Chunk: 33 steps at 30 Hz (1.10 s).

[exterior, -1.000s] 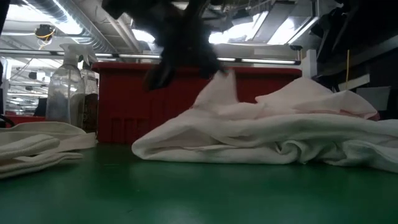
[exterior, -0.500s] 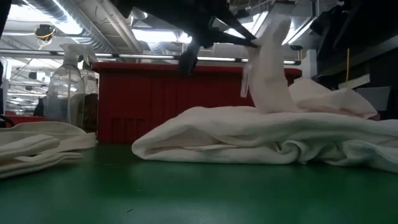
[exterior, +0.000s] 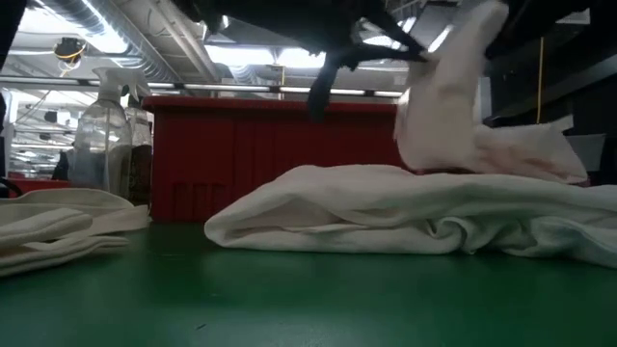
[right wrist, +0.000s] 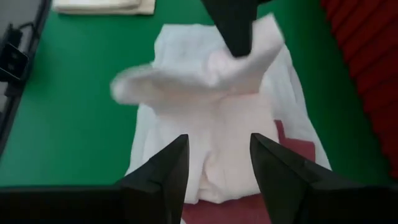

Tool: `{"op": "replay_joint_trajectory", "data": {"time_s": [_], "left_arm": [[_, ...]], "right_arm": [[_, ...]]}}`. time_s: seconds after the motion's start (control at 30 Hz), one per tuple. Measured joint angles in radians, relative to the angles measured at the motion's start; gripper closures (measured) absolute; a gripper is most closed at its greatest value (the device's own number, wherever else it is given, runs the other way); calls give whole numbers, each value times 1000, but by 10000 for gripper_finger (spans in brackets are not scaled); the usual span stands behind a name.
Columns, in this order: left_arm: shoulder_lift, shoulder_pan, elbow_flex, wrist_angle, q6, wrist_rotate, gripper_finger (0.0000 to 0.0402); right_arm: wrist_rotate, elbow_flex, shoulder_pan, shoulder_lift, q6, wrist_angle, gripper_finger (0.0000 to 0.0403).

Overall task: Fold Laundry from Bin
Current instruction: Fold the white underwear

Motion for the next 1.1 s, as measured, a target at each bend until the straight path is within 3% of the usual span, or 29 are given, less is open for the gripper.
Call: {"op": "replay_joint_trajectory", "data": {"time_s": [0.67,0.9,1.1], "left_arm": [[326,33,328,13,100,51,399],[377,53,344,5,99,57,395],[384,56,344,6,133,60,359]], "right_arm": [[-30,0,0,-29,0,-22,233],[-30,0,0,-29,0,-25,233],[-31,0,0,-29,0,-24,233]]}}
